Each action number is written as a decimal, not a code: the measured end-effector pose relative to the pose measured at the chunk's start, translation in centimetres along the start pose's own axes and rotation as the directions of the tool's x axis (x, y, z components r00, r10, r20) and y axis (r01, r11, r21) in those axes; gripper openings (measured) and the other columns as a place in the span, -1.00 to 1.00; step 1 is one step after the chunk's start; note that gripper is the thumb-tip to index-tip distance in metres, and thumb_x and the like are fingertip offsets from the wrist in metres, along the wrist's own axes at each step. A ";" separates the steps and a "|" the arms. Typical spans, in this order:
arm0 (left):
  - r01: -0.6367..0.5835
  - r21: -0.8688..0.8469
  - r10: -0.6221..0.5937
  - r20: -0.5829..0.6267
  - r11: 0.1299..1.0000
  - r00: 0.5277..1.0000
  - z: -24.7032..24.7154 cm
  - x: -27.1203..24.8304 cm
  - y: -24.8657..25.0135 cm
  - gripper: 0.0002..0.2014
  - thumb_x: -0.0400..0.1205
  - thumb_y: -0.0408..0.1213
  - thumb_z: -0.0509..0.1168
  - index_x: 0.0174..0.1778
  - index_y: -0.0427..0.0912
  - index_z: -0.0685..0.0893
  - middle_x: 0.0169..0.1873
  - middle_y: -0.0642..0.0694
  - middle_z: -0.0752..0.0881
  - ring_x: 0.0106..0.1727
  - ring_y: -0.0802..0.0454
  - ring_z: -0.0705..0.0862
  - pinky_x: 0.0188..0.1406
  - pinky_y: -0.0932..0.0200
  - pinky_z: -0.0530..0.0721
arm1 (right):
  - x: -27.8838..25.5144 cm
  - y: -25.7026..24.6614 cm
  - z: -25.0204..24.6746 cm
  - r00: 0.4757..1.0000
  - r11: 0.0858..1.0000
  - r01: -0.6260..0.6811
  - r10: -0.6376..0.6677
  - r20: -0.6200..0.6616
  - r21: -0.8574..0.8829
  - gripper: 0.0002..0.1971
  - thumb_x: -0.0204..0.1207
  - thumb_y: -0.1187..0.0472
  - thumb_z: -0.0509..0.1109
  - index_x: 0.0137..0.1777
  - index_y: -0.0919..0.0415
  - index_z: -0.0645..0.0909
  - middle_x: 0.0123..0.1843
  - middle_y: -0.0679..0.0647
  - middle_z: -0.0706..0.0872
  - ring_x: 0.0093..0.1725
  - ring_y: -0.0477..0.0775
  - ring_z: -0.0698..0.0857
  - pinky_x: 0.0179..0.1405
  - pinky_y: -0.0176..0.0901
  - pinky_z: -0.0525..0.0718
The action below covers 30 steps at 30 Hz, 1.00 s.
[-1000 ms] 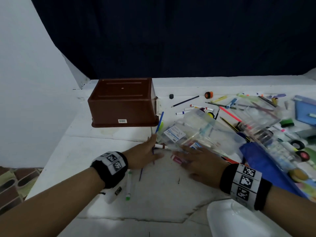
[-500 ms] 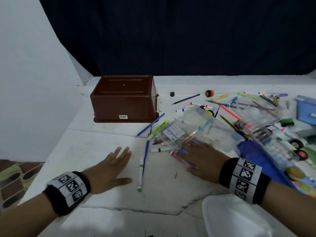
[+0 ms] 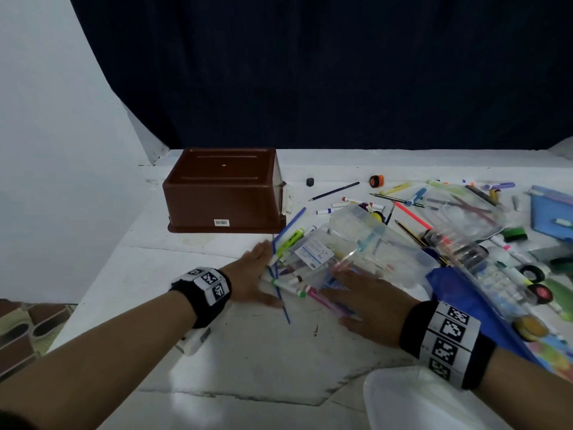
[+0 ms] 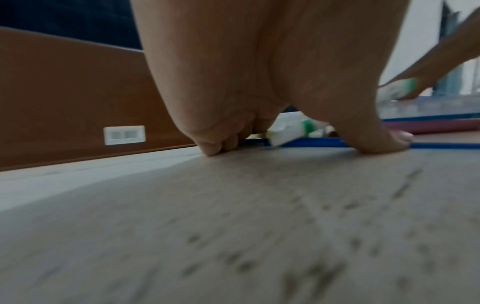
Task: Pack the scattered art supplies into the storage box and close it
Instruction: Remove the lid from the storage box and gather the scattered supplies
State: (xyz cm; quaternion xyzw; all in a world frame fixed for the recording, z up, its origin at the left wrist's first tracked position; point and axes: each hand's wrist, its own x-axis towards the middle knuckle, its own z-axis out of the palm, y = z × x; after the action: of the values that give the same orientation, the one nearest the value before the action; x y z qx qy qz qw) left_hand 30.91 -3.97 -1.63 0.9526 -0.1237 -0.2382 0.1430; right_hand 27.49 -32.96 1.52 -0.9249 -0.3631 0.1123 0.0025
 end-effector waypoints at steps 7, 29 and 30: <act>-0.046 -0.227 0.044 -0.015 0.973 0.999 0.2 2.1 4.0 0.21 0.56 0.16 0.43 0.70 -0.22 -0.41 0.74 -0.19 -0.29 0.77 -0.11 -0.03 0.73 -0.02 0.14 | -1.1 0.7 -0.6 0.997 0.996 -0.070 0.069 0.015 0.048 -0.41 0.62 -0.18 0.20 0.64 -0.25 0.17 0.70 -0.09 0.15 0.68 0.04 0.15 0.62 -0.03 0.26; -0.272 -0.808 0.076 -0.274 0.523 0.959 -0.6 -1.5 -0.3 -0.19 0.51 -0.05 0.53 0.64 0.22 0.29 0.59 0.30 0.28 0.65 0.17 0.32 0.58 0.15 0.42 | 3.8 -3.4 -4.0 0.901 0.901 -0.133 0.284 -0.329 0.412 -0.76 0.61 0.06 0.30 0.23 -0.01 0.65 0.07 -0.03 0.69 0.06 0.05 0.67 0.07 -0.10 0.63; -0.290 -0.812 0.084 -0.288 0.506 0.954 -1.3 -2.5 -1.4 -0.20 0.47 0.00 0.54 0.62 0.26 0.33 0.57 0.32 0.30 0.62 0.20 0.37 0.55 0.15 0.46 | 4.5 -3.9 -4.2 0.879 0.890 -0.104 0.291 -0.378 0.443 -0.79 0.60 0.08 0.33 0.19 0.01 0.67 0.02 -0.03 0.70 0.02 0.04 0.67 0.04 -0.08 0.64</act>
State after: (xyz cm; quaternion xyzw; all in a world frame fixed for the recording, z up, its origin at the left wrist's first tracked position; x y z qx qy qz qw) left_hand 29.68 -1.68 0.07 0.7629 -0.0794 -0.1486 0.6241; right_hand 28.96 -26.72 5.00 -0.9376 -0.2232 -0.0232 0.2655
